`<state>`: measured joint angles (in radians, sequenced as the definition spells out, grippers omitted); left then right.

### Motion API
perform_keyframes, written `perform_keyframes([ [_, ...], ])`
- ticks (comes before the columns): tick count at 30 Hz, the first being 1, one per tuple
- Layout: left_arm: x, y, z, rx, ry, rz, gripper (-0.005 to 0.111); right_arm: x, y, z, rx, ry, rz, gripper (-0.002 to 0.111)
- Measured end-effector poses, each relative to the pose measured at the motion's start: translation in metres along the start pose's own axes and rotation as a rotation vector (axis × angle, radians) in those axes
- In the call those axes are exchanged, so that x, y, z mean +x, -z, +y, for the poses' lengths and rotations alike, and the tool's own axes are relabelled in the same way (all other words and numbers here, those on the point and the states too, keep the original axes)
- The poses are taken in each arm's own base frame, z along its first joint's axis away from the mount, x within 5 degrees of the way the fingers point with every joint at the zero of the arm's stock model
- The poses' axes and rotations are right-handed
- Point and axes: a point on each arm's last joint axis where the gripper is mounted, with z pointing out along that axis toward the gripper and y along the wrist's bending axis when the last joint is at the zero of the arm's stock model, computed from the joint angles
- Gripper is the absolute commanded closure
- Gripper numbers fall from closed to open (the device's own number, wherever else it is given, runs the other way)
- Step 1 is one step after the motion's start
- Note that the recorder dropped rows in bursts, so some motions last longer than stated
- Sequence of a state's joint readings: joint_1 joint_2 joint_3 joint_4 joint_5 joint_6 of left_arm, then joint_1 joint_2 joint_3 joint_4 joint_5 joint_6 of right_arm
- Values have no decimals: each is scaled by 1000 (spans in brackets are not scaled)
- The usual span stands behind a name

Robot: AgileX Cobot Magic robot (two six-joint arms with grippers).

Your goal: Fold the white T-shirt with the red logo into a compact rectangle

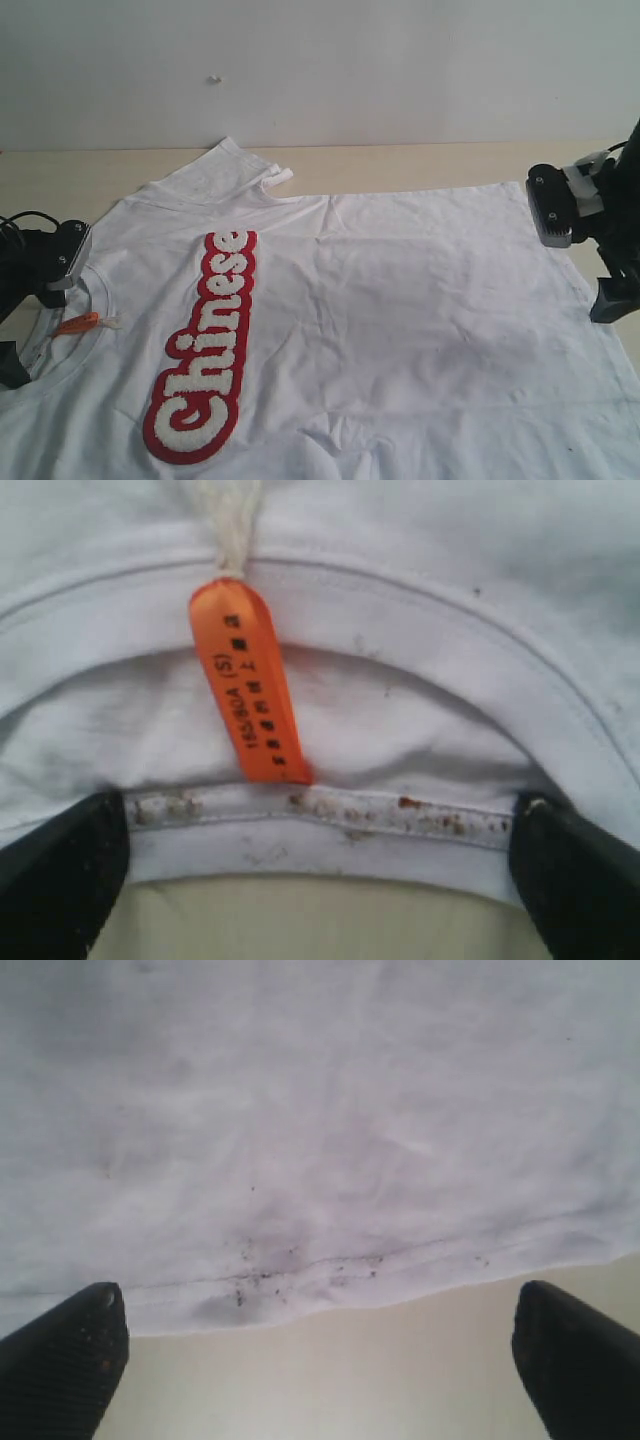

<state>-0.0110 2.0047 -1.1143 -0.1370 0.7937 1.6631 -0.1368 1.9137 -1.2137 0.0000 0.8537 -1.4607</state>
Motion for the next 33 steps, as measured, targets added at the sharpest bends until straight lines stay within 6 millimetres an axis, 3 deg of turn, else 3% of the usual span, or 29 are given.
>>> perform_keyframes([
  [4, 0, 0, 0, 0, 0, 0, 2, 6, -14, -13, -21, 0, -24, 3],
  [10, 0, 0, 0, 0, 0, 0, 2, 20, -30, -16, -49, -35, -35, 3],
  [33, 0, 0, 0, 0, 0, 0, 2, 17, -31, -18, -26, -10, -75, 3],
])
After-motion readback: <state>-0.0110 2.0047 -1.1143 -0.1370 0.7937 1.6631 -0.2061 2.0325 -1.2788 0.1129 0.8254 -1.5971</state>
